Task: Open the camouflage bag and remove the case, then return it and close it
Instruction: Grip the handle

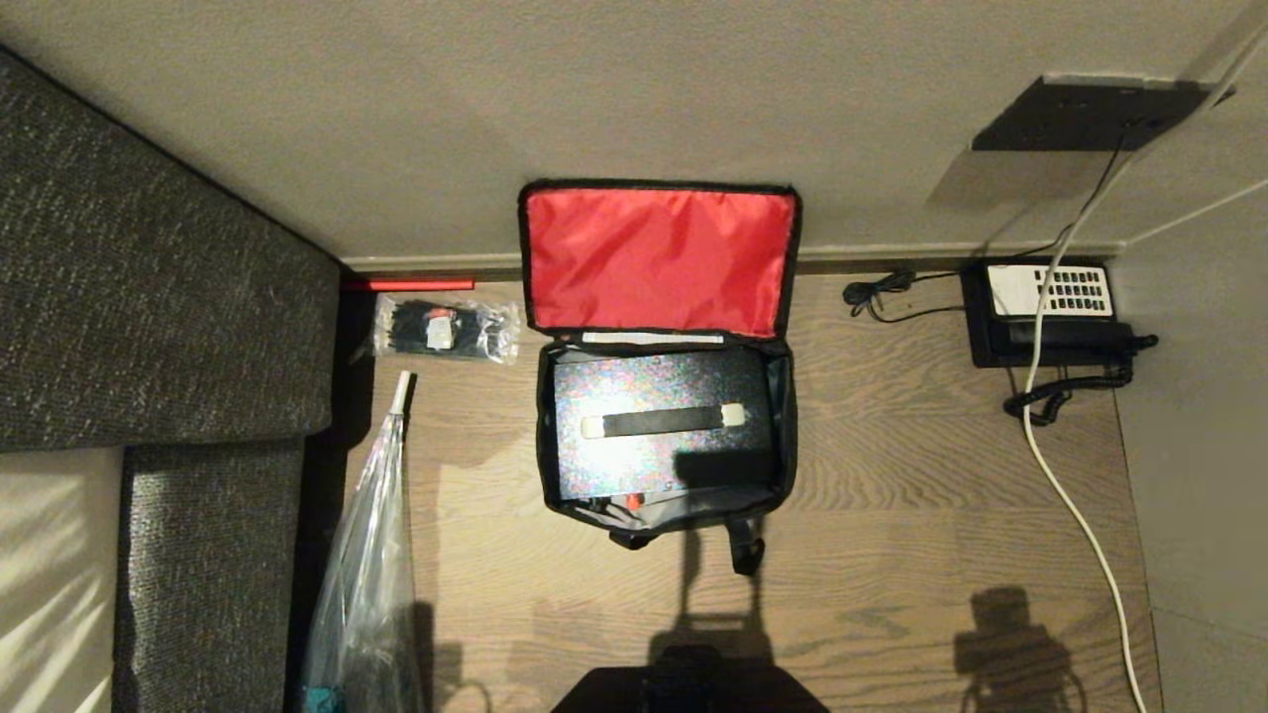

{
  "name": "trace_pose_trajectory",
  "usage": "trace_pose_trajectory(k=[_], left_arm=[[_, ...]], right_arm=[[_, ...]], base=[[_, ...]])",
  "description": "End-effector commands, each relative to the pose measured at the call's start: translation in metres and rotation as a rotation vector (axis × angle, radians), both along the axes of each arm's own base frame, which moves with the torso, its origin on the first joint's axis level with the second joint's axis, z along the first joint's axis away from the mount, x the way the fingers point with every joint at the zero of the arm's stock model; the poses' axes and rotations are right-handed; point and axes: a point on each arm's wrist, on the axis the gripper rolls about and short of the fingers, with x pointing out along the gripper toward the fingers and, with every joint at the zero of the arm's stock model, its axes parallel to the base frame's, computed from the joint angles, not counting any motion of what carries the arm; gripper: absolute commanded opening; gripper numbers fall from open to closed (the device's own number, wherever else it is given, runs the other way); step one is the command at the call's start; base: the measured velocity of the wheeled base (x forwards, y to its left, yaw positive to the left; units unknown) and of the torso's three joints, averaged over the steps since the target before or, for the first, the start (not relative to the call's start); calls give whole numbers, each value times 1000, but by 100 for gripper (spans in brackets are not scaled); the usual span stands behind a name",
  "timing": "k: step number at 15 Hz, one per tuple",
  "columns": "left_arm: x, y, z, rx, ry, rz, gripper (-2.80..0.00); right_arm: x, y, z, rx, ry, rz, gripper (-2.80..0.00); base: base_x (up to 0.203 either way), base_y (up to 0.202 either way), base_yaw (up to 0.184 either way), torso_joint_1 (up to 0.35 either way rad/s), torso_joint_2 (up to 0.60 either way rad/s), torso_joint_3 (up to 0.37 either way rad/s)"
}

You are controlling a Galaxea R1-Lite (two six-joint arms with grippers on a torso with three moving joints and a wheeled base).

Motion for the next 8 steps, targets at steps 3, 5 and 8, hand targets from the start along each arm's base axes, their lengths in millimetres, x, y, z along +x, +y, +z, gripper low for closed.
trace_pose_trajectory(k=[3,5,8], left_arm=[[0,0,-1,0,0,1,-280],[0,0,-1,20,3,-1,-280],[0,0,-1,13,7,1,-280]], right_arm=[[-3,0,-1,1,-32,-1,-280],[-3,0,-1,1,-32,-1,-280],[-3,0,-1,1,-32,-1,-280]], base=[[0,0,0,0,0,0],[0,0,0,0,0,0],[0,0,0,1,1,11]])
